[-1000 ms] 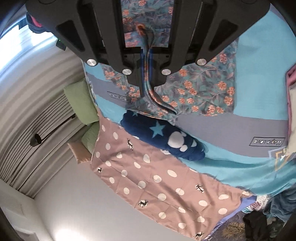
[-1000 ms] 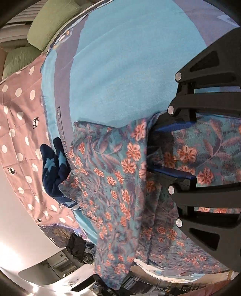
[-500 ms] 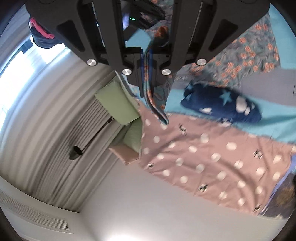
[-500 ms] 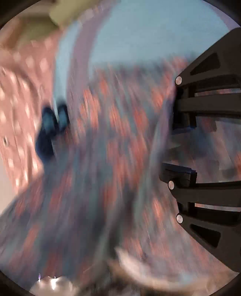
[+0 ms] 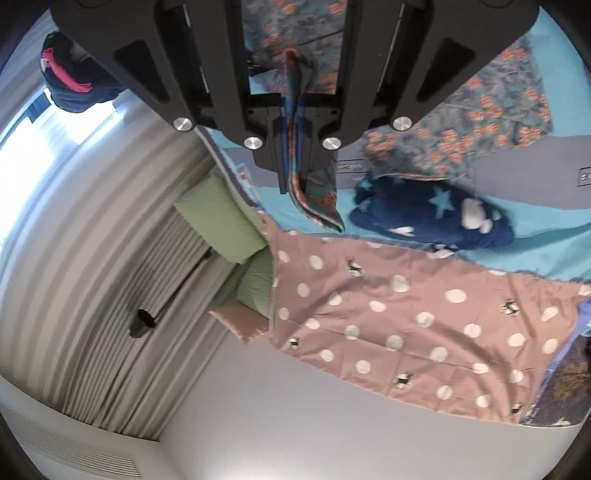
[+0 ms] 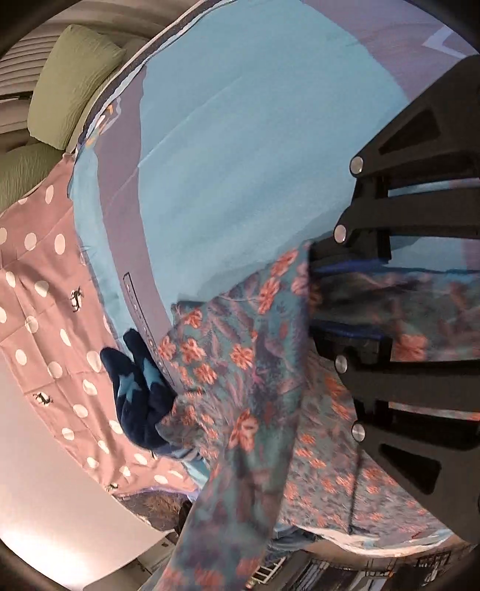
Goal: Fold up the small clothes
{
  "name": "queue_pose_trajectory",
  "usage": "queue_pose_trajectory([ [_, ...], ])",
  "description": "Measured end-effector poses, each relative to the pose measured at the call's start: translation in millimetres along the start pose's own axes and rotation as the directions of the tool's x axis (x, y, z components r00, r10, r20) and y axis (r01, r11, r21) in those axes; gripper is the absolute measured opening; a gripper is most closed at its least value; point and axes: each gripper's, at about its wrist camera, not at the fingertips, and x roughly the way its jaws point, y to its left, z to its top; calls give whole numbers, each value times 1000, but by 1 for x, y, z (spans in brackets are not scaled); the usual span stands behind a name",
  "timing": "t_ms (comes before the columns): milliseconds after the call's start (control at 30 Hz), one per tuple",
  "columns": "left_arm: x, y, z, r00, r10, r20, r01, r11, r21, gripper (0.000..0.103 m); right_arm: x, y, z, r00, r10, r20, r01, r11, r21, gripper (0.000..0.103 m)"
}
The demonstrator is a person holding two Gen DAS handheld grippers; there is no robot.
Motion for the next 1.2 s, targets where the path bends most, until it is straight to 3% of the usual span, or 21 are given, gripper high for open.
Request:
queue_pose_trajectory([
  [233, -47, 100, -50, 990, 136, -23, -138, 985, -107, 4, -27, 22, -21, 994, 110, -26, -112, 987, -116, 33],
  [300, -55, 130, -69, 982, 186, -44, -191, 971, -146, 4, -31, 23, -23, 994, 109, -25, -112, 986, -120, 41],
  [367, -51, 169, -100, 951, 285, -115, -302, 936, -179, 5, -32, 24, -24, 994, 105, -25, -107, 986, -125, 41],
  [467, -38, 214, -139, 913, 332, -239, -387, 890, -241, 10, -30, 26, -25, 995, 98, -28, -101, 986, -131, 41],
  [533, -34, 229, -155, 895, 353, -273, -421, 869, -260, 12, -30, 29, -25, 995, 98, -30, -101, 986, -136, 41],
  [600, -37, 233, -157, 908, 340, -244, -401, 872, -280, 14, -30, 30, -25, 996, 91, -25, -94, 984, -149, 41],
  [667, -38, 232, -153, 910, 340, -236, -397, 877, -270, 20, -31, 32, -23, 997, 80, -16, -81, 983, -166, 42],
  [800, -35, 213, -142, 905, 366, -217, -408, 892, -193, 22, -26, 30, -21, 999, 50, -3, -50, 982, -181, 42],
  [900, -31, 197, -135, 902, 381, -203, -413, 899, -148, 22, -10, 26, -24, 1000, -19, -18, 15, 979, -206, 45],
  [967, -28, 189, -134, 893, 403, -203, -430, 896, -110, 22, -2, 23, -25, 998, -49, -31, 41, 976, -215, 45],
  [1033, -23, 183, -135, 882, 423, -206, -443, 894, -61, 28, 5, 22, -27, 993, -120, -16, 112, 961, -252, 46],
  [1067, -18, 182, -138, 868, 446, -218, -462, 886, -30, 30, 8, 21, -28, 986, -164, -1, 157, 950, -270, 48],
  [1133, -7, 184, -146, 821, 510, -258, -520, 854, 35, 33, 10, 14, -26, 980, -198, 10, 194, 945, -265, 54],
  [1167, -1, 186, -154, 783, 558, -275, -559, 825, 83, 32, 8, 9, -24, 980, -200, 6, 195, 951, -241, 55],
  [1200, -1, 186, -156, 785, 560, -265, -559, 825, 87, 32, 7, 7, -24, 981, -194, 3, 190, 955, -228, 55],
])
